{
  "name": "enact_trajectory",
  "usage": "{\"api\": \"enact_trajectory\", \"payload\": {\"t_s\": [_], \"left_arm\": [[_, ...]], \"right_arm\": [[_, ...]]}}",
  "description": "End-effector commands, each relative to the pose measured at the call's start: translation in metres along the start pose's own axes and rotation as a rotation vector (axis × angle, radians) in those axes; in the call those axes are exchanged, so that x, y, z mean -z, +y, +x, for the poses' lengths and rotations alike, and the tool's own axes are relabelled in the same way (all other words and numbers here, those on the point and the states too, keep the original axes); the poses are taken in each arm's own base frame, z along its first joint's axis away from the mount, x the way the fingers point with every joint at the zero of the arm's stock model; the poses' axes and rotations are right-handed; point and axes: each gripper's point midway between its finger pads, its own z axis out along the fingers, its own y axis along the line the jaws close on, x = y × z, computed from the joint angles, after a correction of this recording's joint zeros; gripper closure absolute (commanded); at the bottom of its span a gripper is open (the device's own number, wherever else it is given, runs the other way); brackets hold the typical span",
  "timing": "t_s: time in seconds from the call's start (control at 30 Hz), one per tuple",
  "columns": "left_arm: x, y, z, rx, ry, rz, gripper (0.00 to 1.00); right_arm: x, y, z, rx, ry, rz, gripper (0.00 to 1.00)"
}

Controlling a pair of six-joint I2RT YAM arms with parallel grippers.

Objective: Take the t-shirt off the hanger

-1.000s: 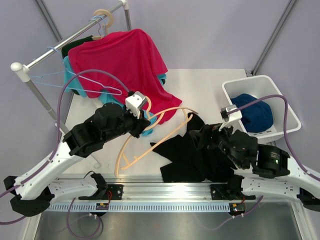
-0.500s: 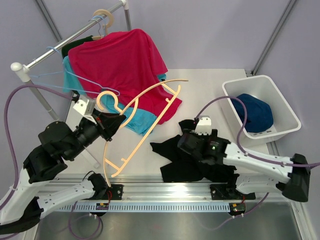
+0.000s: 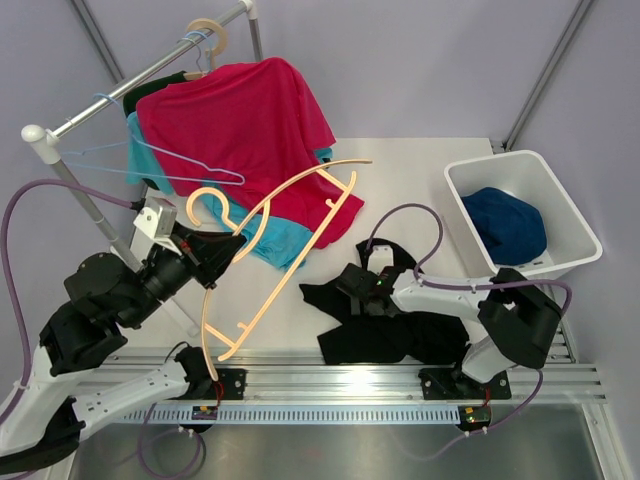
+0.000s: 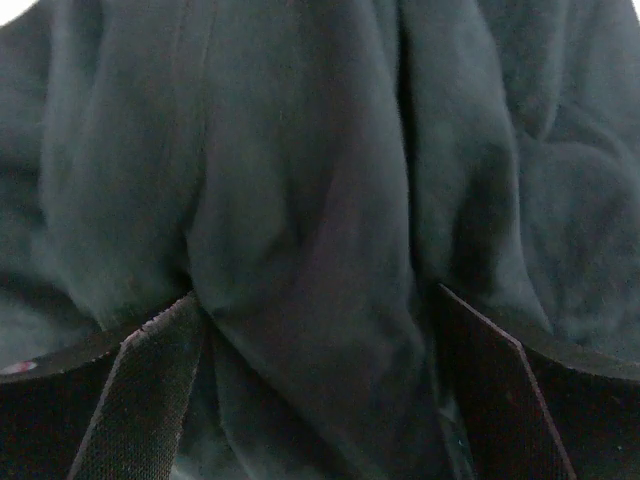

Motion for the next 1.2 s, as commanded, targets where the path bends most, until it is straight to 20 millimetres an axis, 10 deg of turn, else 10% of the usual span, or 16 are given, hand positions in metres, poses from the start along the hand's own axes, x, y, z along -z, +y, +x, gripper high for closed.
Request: {"api": "enact_trajectory", "payload": {"t_s": [0.0,0.1,0.23,0.3,0.53,0.67,0.8,1.0,1.17], "left_arm": [[0.006,-0.012,-0.02,0.045,-0.078,0.059,1.0],[0.008,-0.011,-0.019,0.042,-0.079,0.056,1.0],[0.01,-0.007,-0.015,0.045,-0.081,0.044,1.0],[0.013,-0.007,-0.015,0.052,-0.086,0.049,1.0],[0.013,-0.025,-0.016,0.067,-0.085,0.147,1.0],[0.007,-0.031,-0.007,0.034,-0.04,0.174,1.0],[0.006,-0.041,0.01,0.035,0.007,0.243,1.0],[0.026,-0.05,0.016,0.019,0.002,0.335,1.0],[0.042,-0.051,0.026,0.021,0.0,0.373,1.0]], "right_arm": [[-0.011,0.028,-0.002,-0.048,0.043,-0.067,0.01],[-0.029,0.053,0.01,-0.051,0.103,-0.14,0.09],[-0.044,0.059,0.007,-0.089,0.116,-0.166,0.82],[-0.041,0.045,-0.002,-0.092,0.081,-0.102,1.0],[0.051,-0.002,-0.113,-0.128,-0.165,-0.052,1.0],[0.121,-0.092,-0.197,-0.229,-0.329,0.06,1.0],[0.2,-0.141,-0.28,-0.374,-0.609,0.015,1.0],[0.286,-0.222,-0.351,-0.501,-0.848,0.188,1.0],[0.298,-0.271,-0.372,-0.536,-0.919,0.406,1.0]]}}
